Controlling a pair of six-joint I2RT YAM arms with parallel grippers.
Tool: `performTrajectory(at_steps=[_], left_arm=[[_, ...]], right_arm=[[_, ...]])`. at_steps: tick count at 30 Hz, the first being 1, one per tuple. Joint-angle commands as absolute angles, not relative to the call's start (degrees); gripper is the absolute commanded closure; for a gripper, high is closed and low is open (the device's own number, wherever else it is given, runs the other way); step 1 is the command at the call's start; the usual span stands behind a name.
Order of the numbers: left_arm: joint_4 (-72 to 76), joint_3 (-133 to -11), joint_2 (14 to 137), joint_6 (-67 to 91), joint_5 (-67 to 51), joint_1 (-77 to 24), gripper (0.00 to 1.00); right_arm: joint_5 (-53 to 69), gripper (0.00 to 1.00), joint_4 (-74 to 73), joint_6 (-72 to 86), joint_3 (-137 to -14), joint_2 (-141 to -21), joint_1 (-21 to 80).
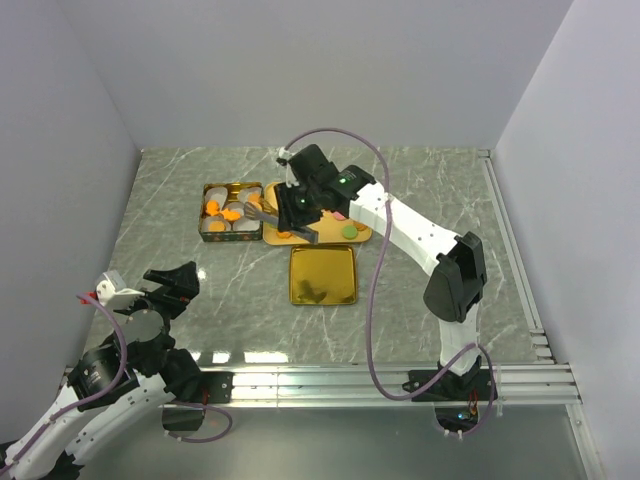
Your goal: Pack the cookies
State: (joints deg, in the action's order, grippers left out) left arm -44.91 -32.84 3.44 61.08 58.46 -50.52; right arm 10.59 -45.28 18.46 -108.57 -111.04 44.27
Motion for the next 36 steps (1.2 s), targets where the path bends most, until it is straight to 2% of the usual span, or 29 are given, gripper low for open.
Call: performTrajectory(at_steps=[1, 29, 36], left_arm=[[-43.2, -34.0, 2.7, 59.9, 58.5, -50.9, 0.02], [-44.6, -34.2, 2.9, 61.4, 58.5, -52.6, 0.01], [-44.6, -34.1, 2.5, 61.7, 58.7, -52.8, 0.01]], right_arm=[[12.0, 0.61, -43.9, 18.9, -113.0, -112.3, 45.1], [7.1, 0.63, -48.3, 20.4, -121.9, -123.0, 47.9], [6.0, 0.55, -49.0, 21.4, -123.0, -123.8, 47.8]])
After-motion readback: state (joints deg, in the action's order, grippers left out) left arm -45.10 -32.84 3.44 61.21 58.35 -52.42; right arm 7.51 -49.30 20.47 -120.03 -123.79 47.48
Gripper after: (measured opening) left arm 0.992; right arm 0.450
